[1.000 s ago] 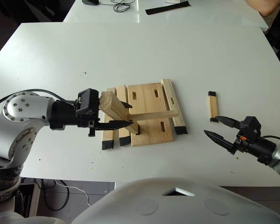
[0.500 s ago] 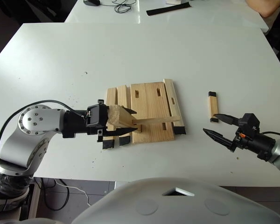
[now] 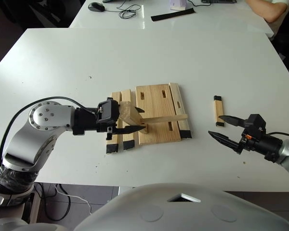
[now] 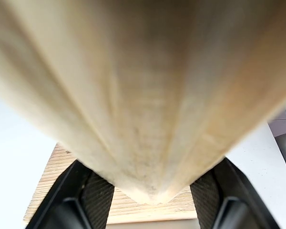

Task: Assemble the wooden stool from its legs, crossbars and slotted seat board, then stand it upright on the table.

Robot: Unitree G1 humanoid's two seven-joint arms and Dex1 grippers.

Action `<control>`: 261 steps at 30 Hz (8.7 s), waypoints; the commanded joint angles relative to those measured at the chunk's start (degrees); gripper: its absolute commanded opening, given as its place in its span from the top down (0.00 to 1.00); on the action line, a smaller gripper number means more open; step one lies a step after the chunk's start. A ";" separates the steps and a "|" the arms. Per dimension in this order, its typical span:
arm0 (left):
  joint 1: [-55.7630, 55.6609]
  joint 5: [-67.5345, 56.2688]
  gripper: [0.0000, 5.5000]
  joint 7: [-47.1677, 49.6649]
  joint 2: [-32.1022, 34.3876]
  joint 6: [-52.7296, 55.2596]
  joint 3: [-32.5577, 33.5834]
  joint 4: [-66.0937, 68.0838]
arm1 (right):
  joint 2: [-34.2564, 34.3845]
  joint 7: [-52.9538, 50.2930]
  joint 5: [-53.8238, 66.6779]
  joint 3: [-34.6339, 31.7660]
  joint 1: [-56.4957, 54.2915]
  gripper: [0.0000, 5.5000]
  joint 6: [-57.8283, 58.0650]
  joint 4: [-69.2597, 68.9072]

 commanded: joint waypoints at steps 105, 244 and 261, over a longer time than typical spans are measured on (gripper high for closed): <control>-49.36 47.50 0.34 33.17 -33.49 -39.74 -14.97 95.22 | 15.12 -17.55 -22.87 18.18 -23.55 0.31 -5.55 10.13; -0.88 -4.03 0.19 11.76 8.93 71.77 13.57 -12.43 | 19.18 -31.19 -26.81 -2.93 10.51 0.31 -8.21 -9.20; 3.32 -8.33 0.19 26.67 -2.00 72.20 13.98 -11.86 | 18.36 -30.26 -27.31 -1.67 7.41 0.31 -7.81 -7.27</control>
